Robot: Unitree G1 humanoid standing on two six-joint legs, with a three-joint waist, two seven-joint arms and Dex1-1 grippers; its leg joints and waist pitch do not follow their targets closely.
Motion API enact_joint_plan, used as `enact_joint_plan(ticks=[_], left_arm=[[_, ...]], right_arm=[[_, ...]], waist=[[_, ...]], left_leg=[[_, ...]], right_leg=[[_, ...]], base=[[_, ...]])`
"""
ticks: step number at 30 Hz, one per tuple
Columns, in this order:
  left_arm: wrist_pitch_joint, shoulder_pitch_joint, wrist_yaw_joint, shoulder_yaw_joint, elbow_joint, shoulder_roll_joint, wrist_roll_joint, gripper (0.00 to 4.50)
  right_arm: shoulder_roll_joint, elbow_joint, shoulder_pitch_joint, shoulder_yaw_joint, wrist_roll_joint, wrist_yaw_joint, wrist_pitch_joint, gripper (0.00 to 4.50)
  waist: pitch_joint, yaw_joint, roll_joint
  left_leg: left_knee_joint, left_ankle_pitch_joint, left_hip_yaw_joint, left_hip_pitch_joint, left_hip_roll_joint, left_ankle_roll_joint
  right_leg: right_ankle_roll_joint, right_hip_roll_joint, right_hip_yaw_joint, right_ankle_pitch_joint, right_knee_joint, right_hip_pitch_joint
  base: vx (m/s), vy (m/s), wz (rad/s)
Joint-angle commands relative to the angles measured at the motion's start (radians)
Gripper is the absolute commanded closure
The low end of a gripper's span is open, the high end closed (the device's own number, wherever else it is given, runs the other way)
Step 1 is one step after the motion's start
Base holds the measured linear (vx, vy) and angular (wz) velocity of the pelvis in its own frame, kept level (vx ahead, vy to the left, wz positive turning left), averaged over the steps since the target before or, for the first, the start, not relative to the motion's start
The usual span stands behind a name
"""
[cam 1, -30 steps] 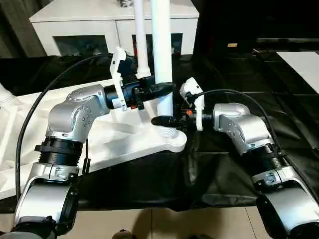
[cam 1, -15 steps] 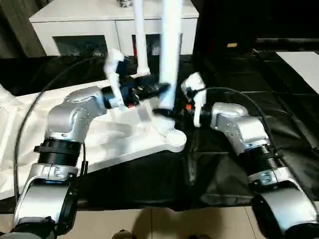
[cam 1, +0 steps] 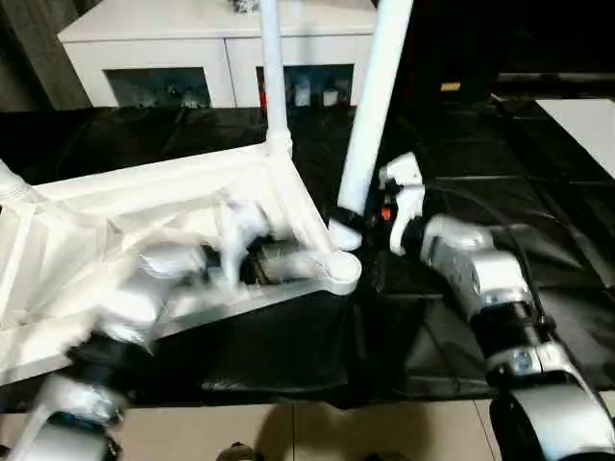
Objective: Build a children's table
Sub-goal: Rotate leg to tighten
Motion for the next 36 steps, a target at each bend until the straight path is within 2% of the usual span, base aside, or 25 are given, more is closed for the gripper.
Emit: enact_joint_plan(ticks=[1, 2, 3, 4, 5, 7, 8, 9, 10, 11, 15, 17, 18, 22, 24, 25, 26, 27, 28, 30, 31, 33, 34, 36], left_arm=[[-0.009, -0.015, 0.026, -0.009, 0.031, -0.001, 0.035, 1.47], [-0.009, -0.015, 0.026, -0.009, 0.031, -0.001, 0.035, 1.56], [-0.006, -0.024, 0.043, -0.016, 0.060, -0.008, 0.049, 1.61], [-0.004, -0.030, 0.051, -0.021, 0.075, -0.009, 0.060, 1.61], [-0.004, -0.033, 0.055, -0.025, 0.082, -0.009, 0.067, 1.80], [0.007, -0.049, 0.068, -0.028, 0.110, -0.013, 0.079, 1.99], [0.013, -0.060, 0.067, -0.035, 0.125, -0.010, 0.093, 1.99], [0.011, -0.062, 0.065, -0.041, 0.128, -0.007, 0.102, 2.20], [0.008, -0.064, 0.070, -0.043, 0.135, -0.006, 0.111, 2.20], [0.009, -0.066, 0.074, -0.044, 0.141, -0.005, 0.117, 2.35], [0.035, -0.075, 0.071, -0.062, 0.159, -0.002, 0.139, 2.80], [0.042, -0.086, 0.079, -0.063, 0.170, -0.004, 0.147, 2.89], [0.048, -0.092, 0.078, -0.065, 0.176, -0.002, 0.152, 3.00], [0.057, -0.090, 0.059, -0.067, 0.168, 0.004, 0.158, 3.35], [0.064, -0.082, 0.058, -0.062, 0.155, 0.011, 0.159, 3.53], [0.066, -0.079, 0.060, -0.059, 0.151, 0.013, 0.158, 3.53], [0.070, -0.078, 0.065, -0.055, 0.151, 0.013, 0.157, 3.77], [0.072, -0.078, 0.069, -0.053, 0.152, 0.013, 0.156, 3.79], [0.072, -0.075, 0.068, -0.051, 0.152, 0.016, 0.157, 3.79], [0.079, -0.052, 0.056, -0.055, 0.128, 0.035, 0.159, 3.89], [0.086, -0.041, 0.048, -0.057, 0.113, 0.041, 0.157, 4.05], [0.095, -0.028, 0.041, -0.059, 0.097, 0.046, 0.154, 4.24], [0.098, -0.018, 0.040, -0.067, 0.088, 0.052, 0.162, 4.37], [0.101, -0.002, 0.041, -0.077, 0.070, 0.065, 0.176, 4.45]], right_arm=[[-0.002, -0.051, 0.003, 0.010, 0.008, 0.009, 0.015, 2.56], [-0.002, -0.051, 0.003, 0.010, 0.008, 0.009, 0.015, 2.56], [-0.007, -0.068, 0.013, 0.020, 0.009, 0.019, 0.026, 2.56], [-0.010, -0.078, 0.018, 0.025, 0.008, 0.025, 0.032, 2.56], [-0.012, -0.083, 0.021, 0.028, 0.008, 0.028, 0.036, 2.56], [-0.016, -0.098, 0.032, 0.033, 0.006, 0.030, 0.046, 2.56], [-0.019, -0.109, 0.041, 0.039, 0.003, 0.033, 0.053, 2.56], [-0.021, -0.113, 0.044, 0.041, 0.002, 0.034, 0.054, 2.56], [-0.023, -0.117, 0.047, 0.044, 0.000, 0.034, 0.054, 2.56], [-0.024, -0.121, 0.049, 0.046, -0.001, 0.035, 0.055, 2.56], [-0.029, -0.139, 0.059, 0.049, 0.000, 0.036, 0.067, 2.56], [-0.031, -0.139, 0.059, 0.052, -0.002, 0.039, 0.069, 2.56], [-0.032, -0.137, 0.057, 0.055, -0.002, 0.040, 0.070, 2.56], [-0.033, -0.134, 0.050, 0.055, 0.001, 0.039, 0.070, 2.56], [-0.032, -0.131, 0.045, 0.055, 0.003, 0.038, 0.070, 2.56], [-0.031, -0.129, 0.043, 0.056, 0.002, 0.039, 0.069, 2.56], [-0.030, -0.125, 0.041, 0.058, 0.002, 0.040, 0.068, 2.56], [-0.030, -0.123, 0.040, 0.059, 0.002, 0.042, 0.067, 2.56], [-0.028, -0.119, 0.039, 0.062, 0.001, 0.043, 0.064, 2.56], [-0.021, -0.117, 0.040, 0.075, -0.002, 0.048, 0.062, 2.56], [-0.020, -0.116, 0.039, 0.076, -0.003, 0.049, 0.062, 2.56], [-0.019, -0.111, 0.037, 0.077, -0.003, 0.049, 0.061, 2.56], [-0.019, -0.098, 0.032, 0.076, -0.005, 0.049, 0.056, 2.56], [-0.017, -0.079, 0.027, 0.079, -0.009, 0.052, 0.051, 2.56]], waist=[[-0.096, -0.005, 0.010], [-0.095, -0.006, 0.009], [-0.096, -0.008, 0.019], [-0.093, -0.014, 0.017], [-0.094, -0.016, 0.015], [-0.094, -0.019, 0.017], [-0.097, -0.018, 0.029], [-0.097, -0.020, 0.025], [-0.096, -0.021, 0.028], [-0.097, -0.023, 0.024], [-0.098, -0.024, 0.029], [-0.100, -0.026, 0.030], [-0.100, -0.025, 0.035], [-0.100, -0.027, 0.031], [-0.102, -0.025, 0.023], [-0.102, -0.025, 0.025], [-0.103, -0.025, 0.026], [-0.104, -0.023, 0.022], [-0.103, -0.024, 0.014], [-0.104, -0.022, 0.019], [-0.104, -0.024, 0.015], [-0.104, -0.025, 0.020], [-0.105, -0.024, 0.004], [-0.105, -0.021, 0.011]], left_leg=[[-0.065, -0.268, 0.017, 0.005, -0.020, 0.010], [-0.065, -0.273, 0.017, 0.006, -0.021, 0.010], [-0.065, -0.279, 0.016, 0.007, -0.022, 0.006], [-0.065, -0.287, 0.017, 0.008, -0.024, 0.008], [-0.064, -0.294, 0.016, 0.008, -0.026, 0.010], [-0.063, -0.296, 0.017, 0.009, -0.027, 0.016], [-0.063, -0.294, 0.015, 0.009, -0.029, 0.014], [-0.064, -0.299, 0.015, 0.010, -0.027, 0.015], [-0.063, -0.303, 0.014, 0.009, -0.028, 0.017], [-0.063, -0.303, 0.013, 0.007, -0.029, 0.020], [-0.060, -0.297, 0.015, 0.009, -0.032, 0.030], [-0.059, -0.301, 0.013, 0.009, -0.032, 0.031], [-0.059, -0.303, 0.013, 0.010, -0.032, 0.031], [-0.061, -0.309, 0.012, 0.009, -0.031, 0.032], [-0.060, -0.298, 0.012, 0.008, -0.031, 0.034], [-0.061, -0.291, 0.012, 0.006, -0.030, 0.035], [-0.061, -0.287, 0.012, 0.004, -0.030, 0.035], [-0.060, -0.275, 0.012, 0.004, -0.030, 0.036], [-0.061, -0.270, 0.013, 0.003, -0.029, 0.038], [-0.062, -0.260, 0.011, 0.002, -0.025, 0.037], [-0.064, -0.256, 0.011, -0.002, -0.024, 0.038], [-0.063, -0.259, 0.012, 0.002, -0.024, 0.037], [-0.063, -0.247, 0.014, 0.002, -0.023, 0.040], [-0.065, -0.230, 0.011, -0.002, -0.020, 0.038]], right_leg=[[-0.157, -0.026, 0.031, -0.324, -0.076, 0.079], [-0.148, -0.026, 0.030, -0.345, -0.079, 0.079], [-0.139, -0.027, 0.029, -0.374, -0.080, 0.077], [-0.129, -0.022, 0.028, -0.386, -0.089, 0.075], [-0.123, -0.022, 0.026, -0.405, -0.090, 0.076], [-0.111, -0.021, 0.024, -0.434, -0.096, 0.074], [-0.106, -0.022, 0.022, -0.443, -0.094, 0.075], [-0.102, -0.022, 0.021, -0.447, -0.099, 0.073], [-0.101, -0.022, 0.019, -0.449, -0.099, 0.074], [-0.095, -0.022, 0.017, -0.457, -0.101, 0.076], [-0.081, -0.019, 0.015, -0.491, -0.106, 0.070], [-0.074, -0.018, 0.011, -0.498, -0.109, 0.070], [-0.075, -0.018, 0.011, -0.497, -0.109, 0.069], [-0.085, -0.019, 0.010, -0.479, -0.108, 0.070], [-0.086, -0.021, 0.011, -0.476, -0.106, 0.071], [-0.087, -0.021, 0.012, -0.472, -0.104, 0.072], [-0.088, -0.021, 0.013, -0.468, -0.103, 0.072], [-0.092, -0.022, 0.014, -0.455, -0.100, 0.072], [-0.094, -0.022, 0.015, -0.450, -0.101, 0.072], [-0.103, -0.026, 0.018, -0.435, -0.094, 0.073], [-0.104, -0.027, 0.018, -0.427, -0.093, 0.076], [-0.106, -0.026, 0.020, -0.427, -0.093, 0.071], [-0.114, -0.026, 0.022, -0.408, -0.090, 0.071], [-0.124, -0.030, 0.024, -0.387, -0.083, 0.074]], base=[[0.000, 0.000, 0.00], [0.000, 0.000, 0.00], [0.000, 0.000, 0.00], [0.000, 0.000, 0.00], [0.000, 0.000, 0.00], [0.000, 0.000, 0.00], [0.000, 0.000, 0.00], [0.000, 0.000, 0.00], [0.000, 0.000, 0.00], [0.000, 0.000, 0.00], [0.000, 0.000, 0.00], [0.000, 0.000, 0.00], [0.000, 0.000, 0.00], [0.000, 0.000, 0.00], [0.000, 0.000, 0.00], [0.000, 0.000, 0.00], [0.000, 0.000, 0.00], [0.000, 0.000, 0.00], [0.000, 0.000, 0.00], [0.000, 0.000, 0.00], [0.000, 0.000, 0.00], [0.000, 0.000, 0.00], [0.000, 0.000, 0.00], [0.000, 0.000, 0.00]])
